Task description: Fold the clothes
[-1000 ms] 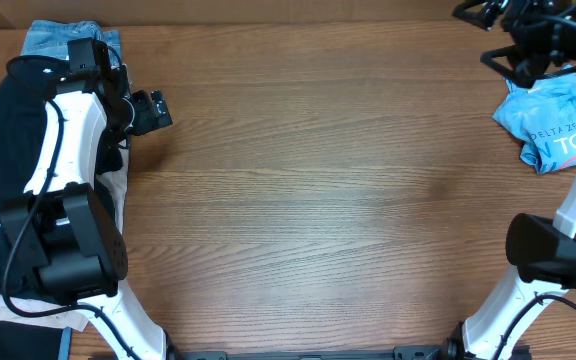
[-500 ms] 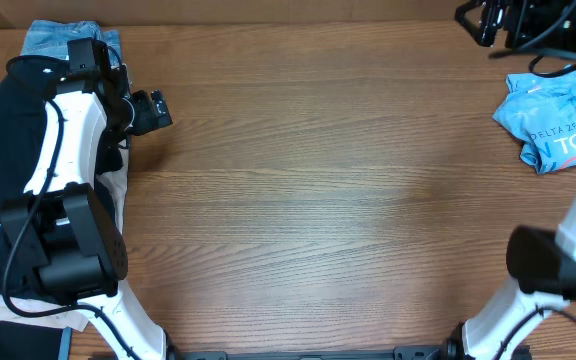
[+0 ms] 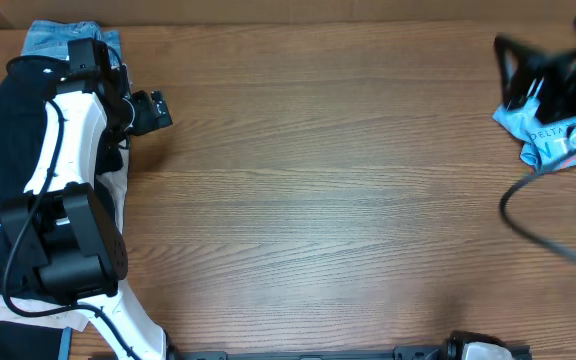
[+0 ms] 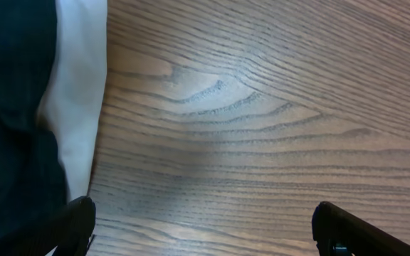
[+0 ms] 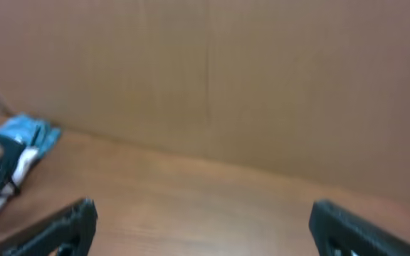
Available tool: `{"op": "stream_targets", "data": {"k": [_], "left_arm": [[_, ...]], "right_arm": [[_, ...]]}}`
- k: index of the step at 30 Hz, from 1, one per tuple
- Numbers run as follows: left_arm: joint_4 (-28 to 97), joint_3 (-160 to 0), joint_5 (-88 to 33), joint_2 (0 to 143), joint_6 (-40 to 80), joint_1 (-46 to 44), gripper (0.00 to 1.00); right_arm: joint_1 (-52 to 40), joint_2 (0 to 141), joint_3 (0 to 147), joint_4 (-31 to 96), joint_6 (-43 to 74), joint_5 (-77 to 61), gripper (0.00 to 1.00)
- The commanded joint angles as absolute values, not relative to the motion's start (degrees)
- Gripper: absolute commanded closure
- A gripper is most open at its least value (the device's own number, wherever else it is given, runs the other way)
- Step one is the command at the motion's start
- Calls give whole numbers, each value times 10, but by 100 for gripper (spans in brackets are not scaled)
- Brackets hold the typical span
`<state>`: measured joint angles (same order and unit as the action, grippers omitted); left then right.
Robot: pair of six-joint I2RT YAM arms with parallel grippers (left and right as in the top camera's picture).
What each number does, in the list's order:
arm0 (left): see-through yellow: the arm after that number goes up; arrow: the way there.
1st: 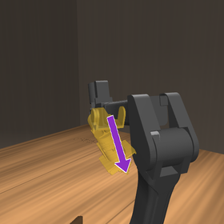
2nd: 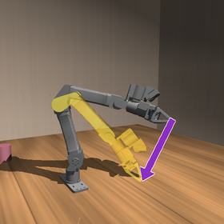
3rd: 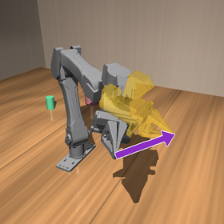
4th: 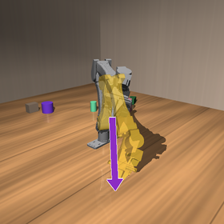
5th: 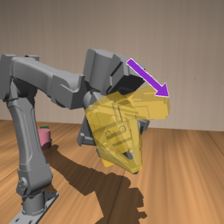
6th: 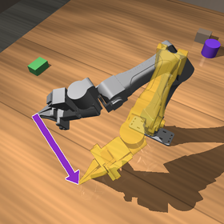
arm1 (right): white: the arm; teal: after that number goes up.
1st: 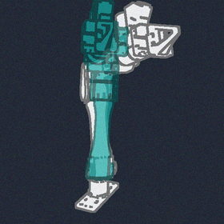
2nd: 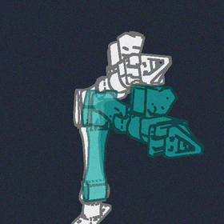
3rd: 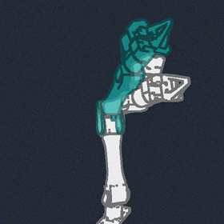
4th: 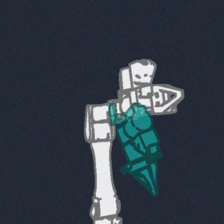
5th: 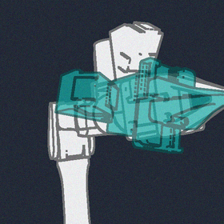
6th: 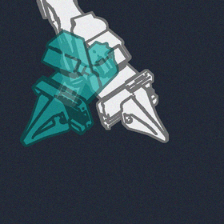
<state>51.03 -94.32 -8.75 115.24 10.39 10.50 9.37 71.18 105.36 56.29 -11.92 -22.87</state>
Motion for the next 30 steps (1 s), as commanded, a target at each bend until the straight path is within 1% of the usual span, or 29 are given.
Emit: {"op": "stream_targets", "data": {"k": [1,5,9,14,20,30], "left_arm": [[509,-942,-86,1141,107,101,0],[509,-942,-86,1141,107,101,0],[509,-942,-86,1141,107,101,0],[509,-942,-86,1141,107,101,0],[509,-942,-86,1141,107,101,0],[509,-942,-86,1141,107,101,0]], "right_arm": [[93,616,854,467,-125,-217,0],[93,486,624,334,-124,-222,0],[93,357,415,228,-119,-233,0],[93,225,222,131,-113,-249,0],[93,147,100,71,-81,-249,0],[93,77,26,65,-73,-229,0]]}}
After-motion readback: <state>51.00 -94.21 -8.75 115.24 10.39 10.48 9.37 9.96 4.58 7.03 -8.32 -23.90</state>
